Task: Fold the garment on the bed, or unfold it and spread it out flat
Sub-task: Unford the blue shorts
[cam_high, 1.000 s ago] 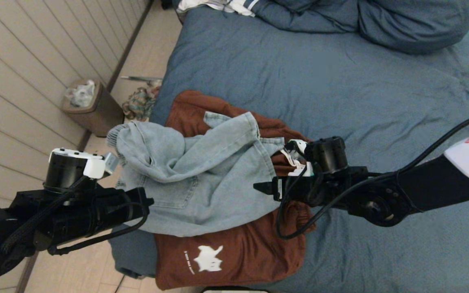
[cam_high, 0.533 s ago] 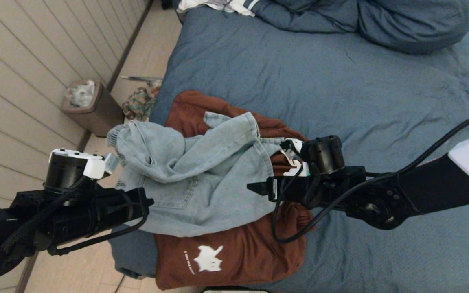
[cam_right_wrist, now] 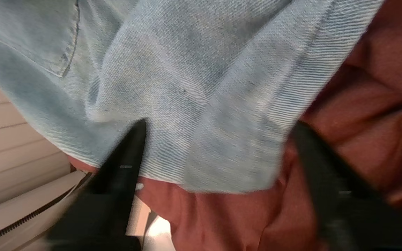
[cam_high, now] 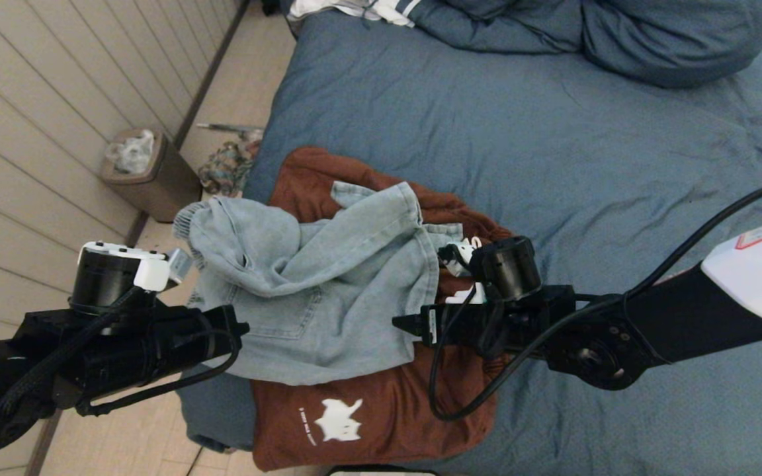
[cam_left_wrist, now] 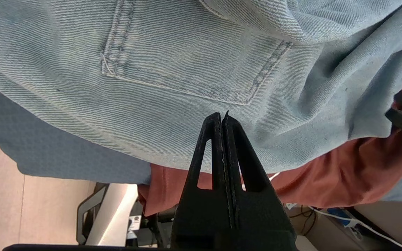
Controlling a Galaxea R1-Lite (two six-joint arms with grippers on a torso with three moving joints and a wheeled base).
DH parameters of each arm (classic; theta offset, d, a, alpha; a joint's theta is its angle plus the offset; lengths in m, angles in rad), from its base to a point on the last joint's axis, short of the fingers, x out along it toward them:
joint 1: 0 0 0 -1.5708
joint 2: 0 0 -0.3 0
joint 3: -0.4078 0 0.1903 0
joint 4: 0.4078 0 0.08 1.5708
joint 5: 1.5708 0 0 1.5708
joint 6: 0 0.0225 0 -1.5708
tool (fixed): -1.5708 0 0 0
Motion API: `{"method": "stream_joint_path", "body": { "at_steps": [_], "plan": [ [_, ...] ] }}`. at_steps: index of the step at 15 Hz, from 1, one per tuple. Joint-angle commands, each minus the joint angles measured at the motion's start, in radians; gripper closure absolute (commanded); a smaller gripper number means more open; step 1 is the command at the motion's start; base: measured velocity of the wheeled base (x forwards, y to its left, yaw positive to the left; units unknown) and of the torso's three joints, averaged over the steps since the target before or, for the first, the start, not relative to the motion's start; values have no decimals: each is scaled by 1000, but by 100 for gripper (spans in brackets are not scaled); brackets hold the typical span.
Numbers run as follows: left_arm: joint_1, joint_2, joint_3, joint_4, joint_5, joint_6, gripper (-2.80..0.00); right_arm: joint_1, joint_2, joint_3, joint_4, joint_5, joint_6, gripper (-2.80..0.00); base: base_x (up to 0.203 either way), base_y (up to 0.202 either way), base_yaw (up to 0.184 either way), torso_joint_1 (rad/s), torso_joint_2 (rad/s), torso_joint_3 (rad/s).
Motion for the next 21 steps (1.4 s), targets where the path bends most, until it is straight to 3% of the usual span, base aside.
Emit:
{"method": "stream_joint_path", "body": {
  "at_steps": [1, 11, 17, 21],
  "plan": [
    [0, 5, 0, -2, 0, -4, 0, -8, 27, -4, -7, 1, 0, 0, 0, 0, 0, 0, 0, 0],
    [0, 6, 0, -2, -2, -7, 0, -12, 15, -10, -7, 0, 4, 0, 0, 0, 0, 0, 0, 0],
    [0, 6, -1, -2, -2, -10, 0, -14, -101, -11, 12, 0, 4, 0, 0, 0, 0, 0, 0, 0],
    [0, -2, 0, -2, 0, -11, 0, -17, -256, -12, 203, 1, 3, 0, 0, 0, 0, 0, 0, 0]
  ]
}}
